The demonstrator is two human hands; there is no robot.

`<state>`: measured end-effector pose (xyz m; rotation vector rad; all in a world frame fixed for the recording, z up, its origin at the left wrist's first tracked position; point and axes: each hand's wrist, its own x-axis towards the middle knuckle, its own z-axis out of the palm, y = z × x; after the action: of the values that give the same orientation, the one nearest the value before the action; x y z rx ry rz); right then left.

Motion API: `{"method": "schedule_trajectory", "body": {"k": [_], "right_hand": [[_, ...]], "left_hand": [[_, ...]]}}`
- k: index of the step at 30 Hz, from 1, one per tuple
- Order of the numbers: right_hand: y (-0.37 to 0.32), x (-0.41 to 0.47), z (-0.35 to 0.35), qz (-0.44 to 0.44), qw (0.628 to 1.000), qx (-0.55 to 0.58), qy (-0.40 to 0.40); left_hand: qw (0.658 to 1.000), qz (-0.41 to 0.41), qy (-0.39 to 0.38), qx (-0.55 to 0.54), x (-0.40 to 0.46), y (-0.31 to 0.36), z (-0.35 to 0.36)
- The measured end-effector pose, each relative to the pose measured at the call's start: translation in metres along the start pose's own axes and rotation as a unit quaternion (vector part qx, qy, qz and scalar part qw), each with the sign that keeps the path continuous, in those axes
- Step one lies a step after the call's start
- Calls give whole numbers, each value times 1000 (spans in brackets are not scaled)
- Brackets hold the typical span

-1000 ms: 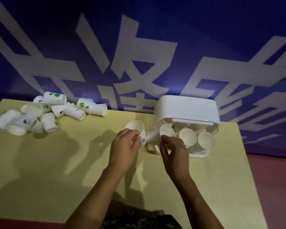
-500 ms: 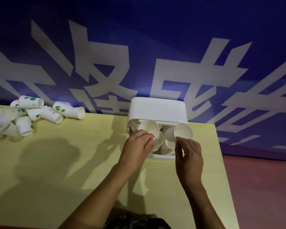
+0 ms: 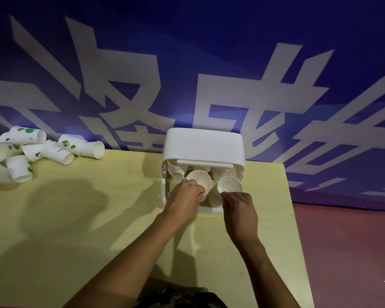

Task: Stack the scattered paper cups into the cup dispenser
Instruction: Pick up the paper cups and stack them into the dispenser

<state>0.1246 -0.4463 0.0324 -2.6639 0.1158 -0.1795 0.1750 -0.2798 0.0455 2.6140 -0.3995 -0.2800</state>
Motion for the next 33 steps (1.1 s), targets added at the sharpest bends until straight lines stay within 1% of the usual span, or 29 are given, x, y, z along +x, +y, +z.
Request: {"method": "schedule_trajectory", "body": {"k": [2, 4, 5, 7, 8, 9, 10, 11, 12, 13, 14, 15, 16, 17, 18, 20, 25, 28, 31, 33], "right_hand": [[5, 2, 10, -13, 999, -20, -30], [8, 4, 18, -21, 998, -29, -44], [9, 4, 21, -24, 999, -23, -37], [11, 3, 25, -25, 1000, 14, 12], [11, 1, 28, -14, 998, 40, 42], [12, -2, 29, 8, 995, 65, 70], [11, -6, 30, 48, 990, 91, 93], [12, -8, 32, 110, 980, 131, 102], [11, -10, 33, 188, 961, 186, 88], [10, -9, 34, 267, 928, 255, 48], [9, -7, 35, 334, 881, 335, -1], [9, -5, 37, 377, 828, 413, -44], [10, -3, 40, 397, 779, 480, -72], [11, -1, 42, 394, 749, 526, -85], [12, 3, 45, 381, 737, 551, -88], [11, 11, 48, 361, 741, 561, -80], [9, 33, 51, 360, 750, 552, -55], [7, 34, 50, 365, 746, 554, -57], [2, 20, 51, 366, 745, 555, -61], [-6, 5, 54, 387, 749, 535, -55]], "left_hand": [[999, 1, -29, 20, 5, -3, 6], [999, 12, -36, 26, 8, -6, 14], [999, 23, -22, 18, 9, -8, 17], [998, 27, 52, -33, 5, -11, 22], [993, 7, 100, -66, 3, -14, 24], [983, -32, 149, -101, 1, -17, 26], [968, -88, 186, -141, -1, -21, 28], [948, -157, 198, -194, -1, -25, 31], [920, -232, 172, -264, -1, -29, 32], [878, -302, 107, -356, 1, -32, 32], [812, -347, 28, -469, 2, -34, 33], [735, -367, -41, -569, 2, -35, 33], [674, -369, -83, -635, 3, -36, 35], [640, -358, -97, -673, 5, -38, 36], [627, -346, -95, -691, 8, -38, 38], [628, -331, -89, -699, 17, -36, 39], [647, -261, -116, -707, 32, -31, 37], [667, -259, -110, -690, 32, -33, 36], [707, -267, -118, -645, 23, -37, 34], [739, -260, -115, -611, 12, -45, 29]]}}
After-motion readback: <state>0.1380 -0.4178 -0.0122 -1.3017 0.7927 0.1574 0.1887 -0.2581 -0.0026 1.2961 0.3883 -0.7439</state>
